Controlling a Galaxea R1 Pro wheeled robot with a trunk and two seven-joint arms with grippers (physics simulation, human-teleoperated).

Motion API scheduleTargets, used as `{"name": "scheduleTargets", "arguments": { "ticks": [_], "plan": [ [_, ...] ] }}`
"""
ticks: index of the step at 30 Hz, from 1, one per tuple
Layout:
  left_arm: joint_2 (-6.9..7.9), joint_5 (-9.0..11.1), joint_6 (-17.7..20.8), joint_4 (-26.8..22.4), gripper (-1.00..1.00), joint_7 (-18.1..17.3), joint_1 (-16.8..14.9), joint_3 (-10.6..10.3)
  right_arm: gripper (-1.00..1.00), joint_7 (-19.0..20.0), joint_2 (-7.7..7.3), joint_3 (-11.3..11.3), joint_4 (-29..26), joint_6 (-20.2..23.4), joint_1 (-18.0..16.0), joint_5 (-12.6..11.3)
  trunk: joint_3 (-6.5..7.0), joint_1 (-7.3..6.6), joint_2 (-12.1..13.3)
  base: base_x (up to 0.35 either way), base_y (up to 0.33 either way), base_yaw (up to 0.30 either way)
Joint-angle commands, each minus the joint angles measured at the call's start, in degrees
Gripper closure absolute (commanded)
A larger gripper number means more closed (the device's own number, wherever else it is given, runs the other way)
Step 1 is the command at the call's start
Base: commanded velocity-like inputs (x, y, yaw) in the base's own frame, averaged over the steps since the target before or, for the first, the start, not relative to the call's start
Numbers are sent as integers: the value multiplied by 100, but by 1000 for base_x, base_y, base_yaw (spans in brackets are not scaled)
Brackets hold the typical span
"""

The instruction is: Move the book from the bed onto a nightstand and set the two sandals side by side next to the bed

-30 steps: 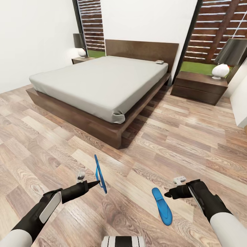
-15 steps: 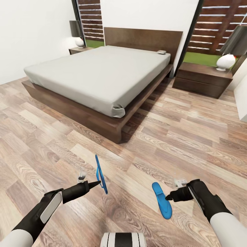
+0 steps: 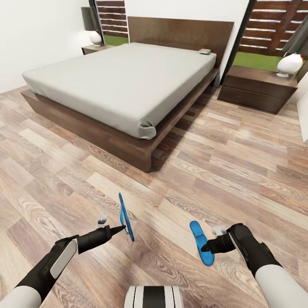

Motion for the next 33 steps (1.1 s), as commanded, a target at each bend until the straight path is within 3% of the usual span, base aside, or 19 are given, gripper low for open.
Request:
{"name": "scheduleTargets", "arguments": {
  "ticks": [1,6,11,14,22,33],
  "plan": [
    [6,65,47,-1,100,6,-4,-16,-100,45,-3,7,-6,7,-2,61,-27,1,-3,0,0,0],
    [6,65,47,-1,100,10,-4,-16,-100,35,-3,8,3,-212,-2,62,-138,14,-10,0,0,0],
    [4,65,41,-1,100,17,-2,-16,-100,36,-3,4,12,-1344,-2,48,-248,27,-17,0,0,0],
    [3,65,39,-1,100,19,-5,-16,-100,39,-4,1,17,-1766,-2,41,-315,35,-21,0,0,0],
    [1,65,38,-1,100,19,-4,-16,-100,64,-4,0,17,-1877,-2,31,-492,55,-31,0,0,0],
    [-54,58,34,2,100,28,-3,-33,-100,44,54,8,14,-1879,-2,14,-536,60,-34,0,0,0]
  ]
}}
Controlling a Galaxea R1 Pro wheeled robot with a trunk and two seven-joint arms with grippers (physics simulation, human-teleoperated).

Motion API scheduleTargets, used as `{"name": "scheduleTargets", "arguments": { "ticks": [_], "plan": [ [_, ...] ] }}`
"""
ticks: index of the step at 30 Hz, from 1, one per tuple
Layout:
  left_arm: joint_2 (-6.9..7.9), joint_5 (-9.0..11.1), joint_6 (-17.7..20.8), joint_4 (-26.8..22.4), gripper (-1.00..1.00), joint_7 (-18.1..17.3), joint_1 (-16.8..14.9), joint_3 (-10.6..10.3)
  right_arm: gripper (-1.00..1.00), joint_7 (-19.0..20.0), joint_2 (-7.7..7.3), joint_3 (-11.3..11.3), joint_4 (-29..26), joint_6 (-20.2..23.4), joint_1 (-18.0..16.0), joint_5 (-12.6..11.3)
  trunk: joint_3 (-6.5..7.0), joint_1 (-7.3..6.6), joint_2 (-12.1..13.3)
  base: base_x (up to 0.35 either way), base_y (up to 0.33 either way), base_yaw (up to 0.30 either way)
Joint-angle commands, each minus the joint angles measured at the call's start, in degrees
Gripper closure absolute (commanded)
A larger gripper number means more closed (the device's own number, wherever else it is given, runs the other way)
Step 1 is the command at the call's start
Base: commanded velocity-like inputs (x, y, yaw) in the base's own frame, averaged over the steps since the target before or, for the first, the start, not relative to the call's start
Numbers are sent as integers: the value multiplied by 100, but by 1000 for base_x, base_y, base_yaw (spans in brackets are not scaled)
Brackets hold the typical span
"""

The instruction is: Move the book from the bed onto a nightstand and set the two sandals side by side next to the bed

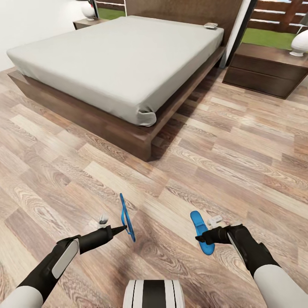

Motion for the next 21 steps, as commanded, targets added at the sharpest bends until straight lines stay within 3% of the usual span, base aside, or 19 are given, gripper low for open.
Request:
{"name": "scheduleTargets", "arguments": {
  "ticks": [1,9,18,21],
  "plan": [
    [-6,63,45,-1,100,6,-6,-18,-100,37,-1,6,-10,13,-2,53,-26,1,-3,0,0,0],
    [-31,62,42,4,100,18,-2,-26,-100,47,-8,-2,-10,13,-2,60,-204,22,-14,0,0,0],
    [-31,62,26,4,100,21,-2,-33,-100,50,-9,-3,-19,13,-2,63,-204,22,-14,0,0,0],
    [-93,57,20,4,100,29,-2,-35,-100,53,-8,-3,-19,13,-2,61,-204,22,-14,0,-141,0]
  ]
}}
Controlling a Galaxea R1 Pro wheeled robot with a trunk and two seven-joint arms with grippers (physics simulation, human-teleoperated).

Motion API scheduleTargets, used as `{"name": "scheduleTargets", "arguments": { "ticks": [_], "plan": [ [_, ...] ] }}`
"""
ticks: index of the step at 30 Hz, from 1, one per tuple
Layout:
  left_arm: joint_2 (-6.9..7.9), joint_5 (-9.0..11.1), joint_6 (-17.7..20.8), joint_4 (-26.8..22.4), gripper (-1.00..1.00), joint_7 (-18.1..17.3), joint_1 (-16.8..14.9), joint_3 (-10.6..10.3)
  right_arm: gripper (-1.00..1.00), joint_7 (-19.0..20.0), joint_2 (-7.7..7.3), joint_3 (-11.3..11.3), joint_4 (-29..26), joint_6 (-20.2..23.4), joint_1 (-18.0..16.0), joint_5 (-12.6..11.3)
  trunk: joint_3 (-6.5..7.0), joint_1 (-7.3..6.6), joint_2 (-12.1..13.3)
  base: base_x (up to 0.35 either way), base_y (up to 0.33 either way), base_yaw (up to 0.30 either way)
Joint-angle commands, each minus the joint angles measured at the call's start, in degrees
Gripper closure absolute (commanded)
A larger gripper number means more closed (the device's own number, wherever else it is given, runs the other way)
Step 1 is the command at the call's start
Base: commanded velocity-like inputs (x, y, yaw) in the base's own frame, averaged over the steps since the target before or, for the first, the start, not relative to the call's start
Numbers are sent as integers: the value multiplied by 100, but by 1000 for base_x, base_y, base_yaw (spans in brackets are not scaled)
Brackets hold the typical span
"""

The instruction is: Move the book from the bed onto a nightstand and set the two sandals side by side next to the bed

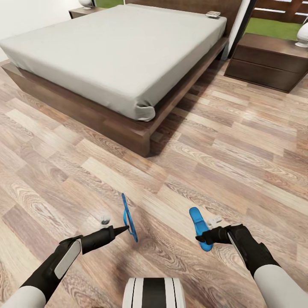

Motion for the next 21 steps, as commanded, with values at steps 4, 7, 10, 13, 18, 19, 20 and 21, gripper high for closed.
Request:
{"name": "scheduleTargets", "arguments": {
  "ticks": [4,7,10,13,18,19,20,21],
  "plan": [
    [-38,51,40,-2,100,10,-3,-16,-100,38,-2,5,-8,11,-1,52,-4,-1,-1,0,-45,0],
    [-45,51,40,-2,100,11,-3,-16,-100,39,-2,5,-8,11,-1,52,-4,-1,-1,0,-11,0],
    [-47,50,40,-2,100,11,-3,-16,-100,39,-2,5,-8,11,-1,52,-4,-1,-1,5,-10,0],
    [-47,50,41,-2,100,11,-2,-16,-100,36,-2,5,-8,11,-1,52,-4,-1,-1,101,-137,0],
    [-47,50,40,-2,100,11,-3,-16,-100,38,-2,5,-8,11,-1,52,-4,-1,-1,115,-146,0],
    [-47,50,40,-2,100,11,-3,-16,-100,37,-2,5,-8,11,-1,52,-4,-1,-1,34,-41,0],
    [-47,50,40,-2,100,11,-3,-16,-100,34,-2,5,-8,11,-1,52,-4,-1,-1,22,-26,0],
    [-47,50,40,-2,100,11,-4,-16,-100,36,-2,5,-8,11,-1,52,-4,-1,-1,14,-17,0]
  ]
}}
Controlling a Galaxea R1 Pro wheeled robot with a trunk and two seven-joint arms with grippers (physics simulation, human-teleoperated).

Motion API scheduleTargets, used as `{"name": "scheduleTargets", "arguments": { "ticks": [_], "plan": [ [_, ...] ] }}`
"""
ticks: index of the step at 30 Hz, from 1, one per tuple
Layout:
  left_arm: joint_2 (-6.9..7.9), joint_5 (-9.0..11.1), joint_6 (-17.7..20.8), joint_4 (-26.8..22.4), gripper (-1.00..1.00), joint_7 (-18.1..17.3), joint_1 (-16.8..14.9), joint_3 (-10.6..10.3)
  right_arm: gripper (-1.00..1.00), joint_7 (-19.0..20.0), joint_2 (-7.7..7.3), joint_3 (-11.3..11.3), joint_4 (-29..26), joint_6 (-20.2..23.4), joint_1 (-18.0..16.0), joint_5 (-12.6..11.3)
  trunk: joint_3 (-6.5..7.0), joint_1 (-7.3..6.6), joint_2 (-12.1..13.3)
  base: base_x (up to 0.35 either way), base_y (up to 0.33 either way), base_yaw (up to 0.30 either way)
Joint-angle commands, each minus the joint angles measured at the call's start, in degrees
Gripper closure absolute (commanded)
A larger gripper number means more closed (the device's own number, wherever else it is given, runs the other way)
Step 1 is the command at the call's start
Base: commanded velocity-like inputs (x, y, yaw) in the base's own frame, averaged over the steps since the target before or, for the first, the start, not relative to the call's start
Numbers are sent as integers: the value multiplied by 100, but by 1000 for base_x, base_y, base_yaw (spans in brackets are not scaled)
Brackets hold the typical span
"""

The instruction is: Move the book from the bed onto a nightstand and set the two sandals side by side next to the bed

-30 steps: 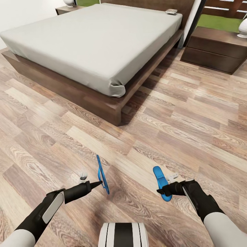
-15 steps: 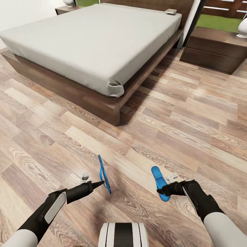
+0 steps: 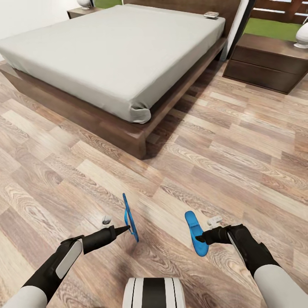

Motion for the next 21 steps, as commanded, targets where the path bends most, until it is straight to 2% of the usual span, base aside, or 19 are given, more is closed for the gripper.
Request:
{"name": "scheduleTargets", "arguments": {
  "ticks": [1,6,12,21],
  "plan": [
    [6,55,44,-1,100,5,-2,-17,-100,35,-2,5,-9,13,-1,53,-4,-1,-1,9,-11,0],
    [6,55,50,1,100,-3,-1,-17,-100,32,-2,5,-9,13,-1,54,-4,-1,-1,24,-4,0],
    [6,58,51,4,100,-10,-1,-17,-100,32,-2,5,-9,13,-1,56,-4,-1,-1,203,0,0],
    [6,63,52,8,100,-14,-2,-17,-100,32,-2,5,-18,13,-1,53,-4,-1,-1,24,0,0]
  ]
}}
